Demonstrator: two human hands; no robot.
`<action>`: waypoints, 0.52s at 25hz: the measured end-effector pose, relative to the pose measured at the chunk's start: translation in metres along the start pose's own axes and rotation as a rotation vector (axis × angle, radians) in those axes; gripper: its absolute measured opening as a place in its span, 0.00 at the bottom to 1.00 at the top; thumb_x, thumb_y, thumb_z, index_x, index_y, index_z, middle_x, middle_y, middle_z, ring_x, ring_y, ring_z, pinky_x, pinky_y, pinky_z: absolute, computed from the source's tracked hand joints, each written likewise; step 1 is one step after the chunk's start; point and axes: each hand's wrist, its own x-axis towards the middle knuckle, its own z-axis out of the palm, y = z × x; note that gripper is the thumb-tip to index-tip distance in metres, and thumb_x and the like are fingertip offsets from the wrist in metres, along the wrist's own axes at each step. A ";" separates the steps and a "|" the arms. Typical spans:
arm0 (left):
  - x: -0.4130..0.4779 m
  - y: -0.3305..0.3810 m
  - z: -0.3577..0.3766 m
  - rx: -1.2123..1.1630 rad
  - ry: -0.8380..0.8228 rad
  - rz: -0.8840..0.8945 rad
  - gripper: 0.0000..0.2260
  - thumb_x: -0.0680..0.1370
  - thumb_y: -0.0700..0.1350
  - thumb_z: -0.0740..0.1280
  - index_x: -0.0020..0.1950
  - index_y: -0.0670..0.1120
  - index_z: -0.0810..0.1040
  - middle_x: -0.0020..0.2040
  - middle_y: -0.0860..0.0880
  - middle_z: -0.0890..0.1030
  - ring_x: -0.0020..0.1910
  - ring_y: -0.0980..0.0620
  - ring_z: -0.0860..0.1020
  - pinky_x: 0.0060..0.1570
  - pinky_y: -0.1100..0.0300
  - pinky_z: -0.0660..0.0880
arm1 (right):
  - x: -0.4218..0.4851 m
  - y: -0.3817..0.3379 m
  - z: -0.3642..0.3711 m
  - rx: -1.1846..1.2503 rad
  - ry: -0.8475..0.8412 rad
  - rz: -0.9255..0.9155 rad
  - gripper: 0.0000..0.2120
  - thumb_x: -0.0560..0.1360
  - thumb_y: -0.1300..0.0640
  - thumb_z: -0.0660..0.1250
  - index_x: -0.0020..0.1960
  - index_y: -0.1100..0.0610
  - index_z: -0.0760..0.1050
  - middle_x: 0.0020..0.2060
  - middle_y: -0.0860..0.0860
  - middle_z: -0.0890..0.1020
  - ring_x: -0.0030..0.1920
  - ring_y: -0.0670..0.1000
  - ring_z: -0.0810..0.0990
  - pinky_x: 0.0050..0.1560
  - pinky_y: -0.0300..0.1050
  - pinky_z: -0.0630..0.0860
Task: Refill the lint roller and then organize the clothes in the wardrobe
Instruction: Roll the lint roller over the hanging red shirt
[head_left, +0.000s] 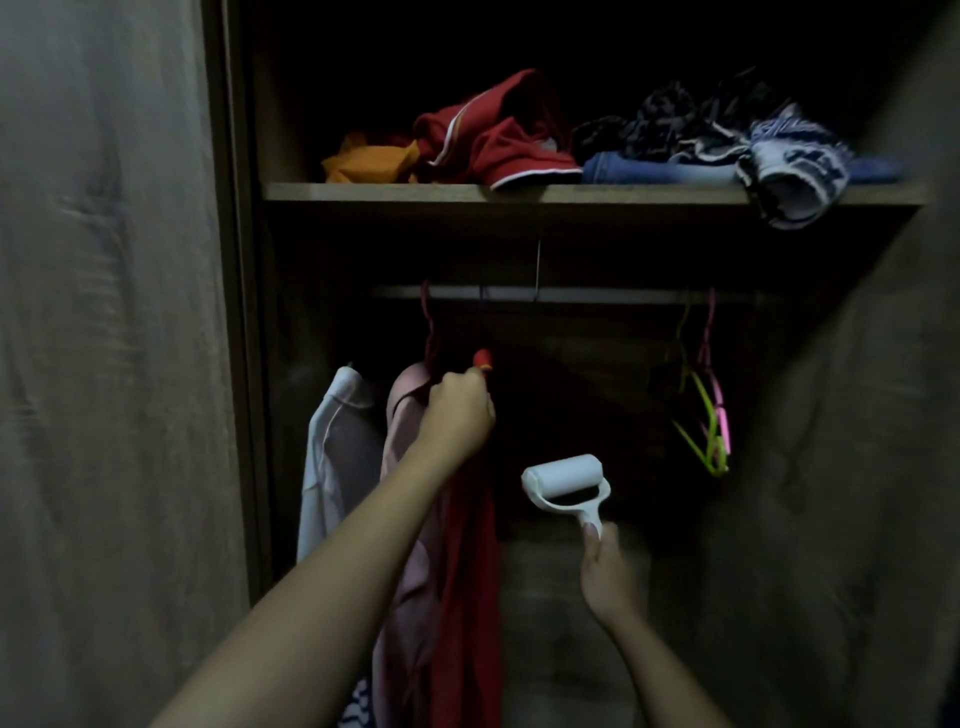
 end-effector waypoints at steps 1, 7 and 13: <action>0.000 0.006 0.004 -0.018 -0.009 0.006 0.10 0.78 0.41 0.58 0.56 0.37 0.73 0.51 0.34 0.79 0.52 0.33 0.77 0.48 0.46 0.72 | 0.000 -0.003 -0.004 -0.003 0.018 -0.003 0.11 0.81 0.51 0.50 0.48 0.58 0.64 0.40 0.57 0.75 0.46 0.60 0.76 0.42 0.48 0.65; -0.009 0.022 0.012 -0.043 -0.115 -0.013 0.18 0.77 0.44 0.61 0.64 0.36 0.67 0.59 0.35 0.75 0.58 0.35 0.74 0.54 0.47 0.71 | -0.013 -0.010 -0.018 -0.039 0.082 0.055 0.10 0.81 0.51 0.50 0.47 0.57 0.63 0.41 0.58 0.75 0.43 0.59 0.74 0.40 0.47 0.63; -0.056 0.020 0.031 -0.227 0.147 0.134 0.26 0.79 0.42 0.58 0.74 0.34 0.56 0.73 0.35 0.62 0.73 0.39 0.60 0.71 0.51 0.58 | -0.047 -0.002 -0.026 -0.217 0.189 0.154 0.15 0.80 0.46 0.48 0.51 0.57 0.65 0.51 0.60 0.78 0.52 0.63 0.77 0.45 0.51 0.68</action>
